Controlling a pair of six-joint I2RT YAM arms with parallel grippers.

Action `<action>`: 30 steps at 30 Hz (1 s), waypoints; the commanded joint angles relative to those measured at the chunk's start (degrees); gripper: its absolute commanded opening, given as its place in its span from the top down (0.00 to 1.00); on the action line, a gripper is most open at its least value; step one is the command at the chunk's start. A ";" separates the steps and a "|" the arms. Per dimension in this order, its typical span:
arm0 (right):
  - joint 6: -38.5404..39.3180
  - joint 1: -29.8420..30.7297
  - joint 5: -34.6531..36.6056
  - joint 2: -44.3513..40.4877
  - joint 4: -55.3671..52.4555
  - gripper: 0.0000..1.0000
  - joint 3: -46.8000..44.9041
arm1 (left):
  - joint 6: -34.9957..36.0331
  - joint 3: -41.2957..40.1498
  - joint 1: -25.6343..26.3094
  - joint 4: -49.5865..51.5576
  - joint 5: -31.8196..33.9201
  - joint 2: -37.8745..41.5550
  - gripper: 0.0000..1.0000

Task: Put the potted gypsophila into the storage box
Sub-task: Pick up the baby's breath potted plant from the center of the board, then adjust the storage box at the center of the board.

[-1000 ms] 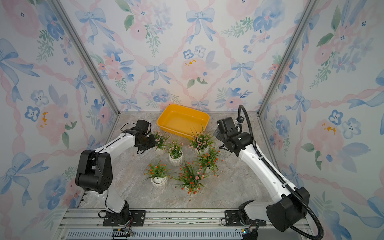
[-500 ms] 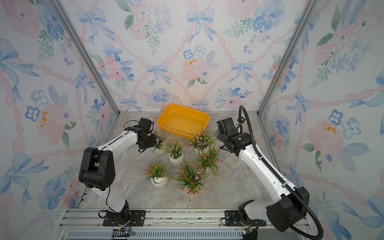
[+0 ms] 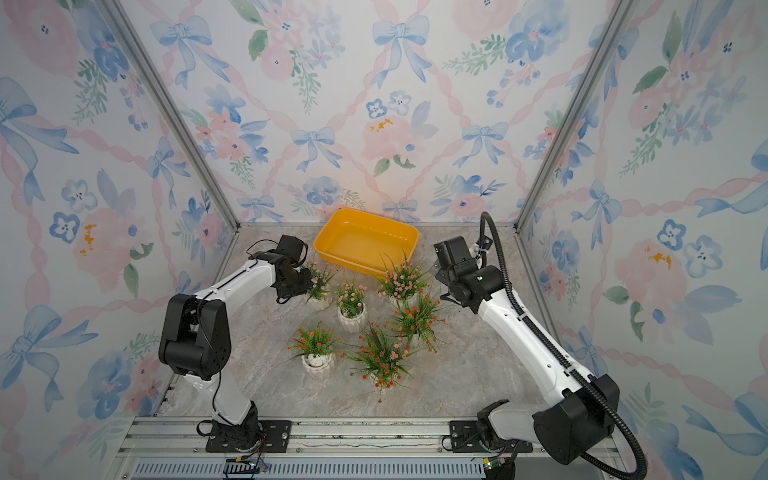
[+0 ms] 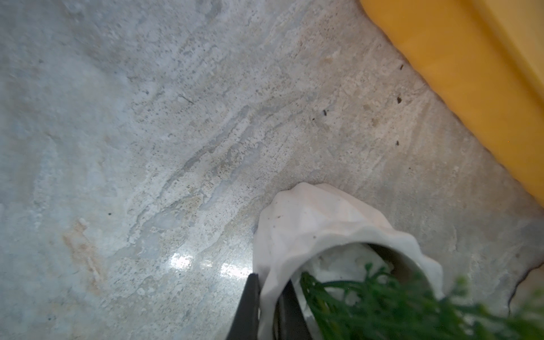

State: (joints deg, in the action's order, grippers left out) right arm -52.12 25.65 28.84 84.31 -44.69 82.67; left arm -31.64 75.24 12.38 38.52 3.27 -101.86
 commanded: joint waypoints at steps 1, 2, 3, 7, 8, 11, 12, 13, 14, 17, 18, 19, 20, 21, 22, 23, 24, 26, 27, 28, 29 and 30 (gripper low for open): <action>1.26 0.05 0.83 0.48 -2.05 0.03 -0.24 | 0.08 2.86 0.26 0.85 0.67 1.91 1.00; 2.19 0.04 0.70 0.67 -1.96 0.03 -0.13 | -0.08 3.24 0.36 0.80 1.04 2.46 1.00; 3.28 0.09 0.53 0.84 -1.91 0.03 -0.12 | 0.08 3.92 0.36 0.85 1.35 2.64 1.00; 5.92 -0.50 -1.37 0.82 -1.81 0.03 0.20 | -0.82 6.23 0.76 0.82 2.40 2.69 1.00; 6.53 -0.55 -1.75 0.48 -1.59 0.03 0.12 | -1.44 6.65 0.69 0.77 2.19 2.60 1.00; 7.85 -0.52 -2.59 -1.57 0.38 0.03 -2.03 | -2.17 7.95 0.97 0.80 2.22 1.86 1.00; 8.25 -0.61 -3.35 -2.34 1.30 0.03 -2.93 | -2.49 8.36 1.14 0.77 2.32 1.56 1.00; 8.65 -0.77 -4.24 -2.90 1.97 0.03 -3.60 | -2.58 9.12 1.44 0.75 2.65 1.07 1.00; 9.36 -0.86 -5.32 -3.34 2.52 0.03 -4.22 | -2.43 10.09 1.79 0.77 3.40 0.35 1.00; 12.26 -0.93 -6.63 -3.63 2.40 0.03 -4.45 | -2.47 13.19 2.73 0.78 4.59 -1.60 1.00; 12.95 -0.87 -6.67 -3.72 2.15 0.03 -4.45 | -2.41 14.47 2.85 0.81 4.29 -2.26 1.00; 13.56 -0.88 -6.69 -3.93 2.07 0.03 -4.44 | -2.46 15.59 2.86 0.83 4.15 -2.89 1.00; 14.00 -0.95 -6.77 -4.13 2.06 0.03 -4.46 | -2.37 16.84 2.91 0.89 4.03 -3.62 1.00; 14.38 -0.97 -7.16 -4.37 2.19 0.03 -4.46 | -2.54 18.11 2.85 0.91 4.07 -4.20 1.00; 14.66 -1.01 -7.29 -4.55 2.31 0.03 -4.49 | -2.74 19.33 2.85 0.83 3.97 -4.81 1.00; 14.68 -1.03 -7.26 -4.68 2.49 0.03 -4.54 | -2.92 20.87 2.80 0.80 3.71 -5.65 1.00; 14.68 -1.04 -7.23 -4.77 2.78 0.03 -4.79 | -2.95 22.57 2.86 0.84 3.58 -6.45 1.00; 14.37 -1.14 -6.94 -4.62 3.11 0.03 -5.15 | -2.91 25.73 2.91 0.76 3.52 -8.05 1.00; 13.48 -1.20 -6.62 -4.36 2.62 0.03 -5.01 | -2.98 27.44 2.91 0.77 3.38 -9.01 1.00; 12.62 -1.32 -6.52 -4.13 2.10 0.03 -4.76 | -2.99 29.08 2.90 0.78 3.07 -9.81 1.00; 11.93 -1.24 -6.52 -3.98 2.04 0.03 -4.67 | -2.83 31.07 2.87 0.77 2.82 -10.91 1.00; 11.46 -1.25 -6.52 -3.83 2.42 0.03 -4.87 | -2.68 33.04 2.87 0.80 2.58 -12.11 1.00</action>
State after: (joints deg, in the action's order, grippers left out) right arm -39.53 25.06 22.26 79.55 -42.28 78.70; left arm -33.65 103.13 15.33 41.01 6.61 -112.79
